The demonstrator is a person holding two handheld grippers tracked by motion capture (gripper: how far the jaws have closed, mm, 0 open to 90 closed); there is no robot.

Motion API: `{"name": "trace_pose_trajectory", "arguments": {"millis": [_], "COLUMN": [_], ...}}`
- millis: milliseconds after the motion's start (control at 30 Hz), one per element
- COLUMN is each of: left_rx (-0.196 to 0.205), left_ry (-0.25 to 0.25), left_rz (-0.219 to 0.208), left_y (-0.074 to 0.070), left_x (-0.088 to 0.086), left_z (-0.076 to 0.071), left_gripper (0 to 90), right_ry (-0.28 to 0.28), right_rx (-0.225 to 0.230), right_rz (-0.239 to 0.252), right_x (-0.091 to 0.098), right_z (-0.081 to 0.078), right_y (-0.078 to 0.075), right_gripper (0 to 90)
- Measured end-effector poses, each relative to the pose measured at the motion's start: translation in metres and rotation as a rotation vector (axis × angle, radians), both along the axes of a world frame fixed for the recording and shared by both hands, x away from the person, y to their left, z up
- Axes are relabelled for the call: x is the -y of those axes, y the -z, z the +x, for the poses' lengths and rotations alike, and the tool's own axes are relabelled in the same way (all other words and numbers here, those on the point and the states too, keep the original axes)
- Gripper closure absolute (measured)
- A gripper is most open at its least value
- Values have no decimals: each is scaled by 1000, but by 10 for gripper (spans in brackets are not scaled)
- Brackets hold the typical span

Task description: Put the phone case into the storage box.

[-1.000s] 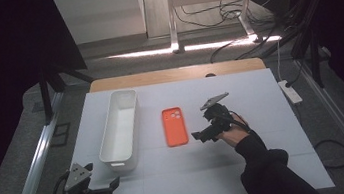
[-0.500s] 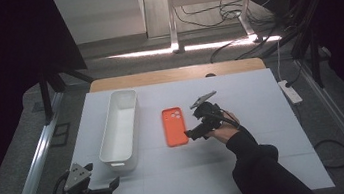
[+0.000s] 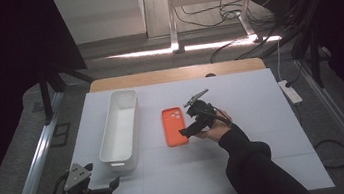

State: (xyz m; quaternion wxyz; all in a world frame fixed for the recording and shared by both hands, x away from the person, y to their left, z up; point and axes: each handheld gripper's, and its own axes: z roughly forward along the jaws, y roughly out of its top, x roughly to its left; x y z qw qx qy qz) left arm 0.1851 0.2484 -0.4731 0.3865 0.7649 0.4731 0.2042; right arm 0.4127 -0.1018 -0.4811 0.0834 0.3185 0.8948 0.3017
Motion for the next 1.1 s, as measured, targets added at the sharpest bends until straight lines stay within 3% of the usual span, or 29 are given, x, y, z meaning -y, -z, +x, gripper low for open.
{"name": "trace_pose_trajectory", "arguments": {"millis": [233,567,700,1100], "left_rx": [0,1,1,1], "left_ry": [0,2,3,1], "left_rz": [0,2,3,-3], "left_y": [0,0,0,0], "left_x": [0,0,0,-1], "left_z": [0,0,0,0], "left_gripper": [12,13,13,13], "right_ry": [-14,-42,-57,-57], "right_rx": [5,-10,-1,-14], "right_rz": [-1,-3,7,-27], "right_x": [-8,-14,-16,-22], "right_z": [4,8,8,8], "right_y": [0,2,0,9], "right_gripper": [188,719,888,895]}}
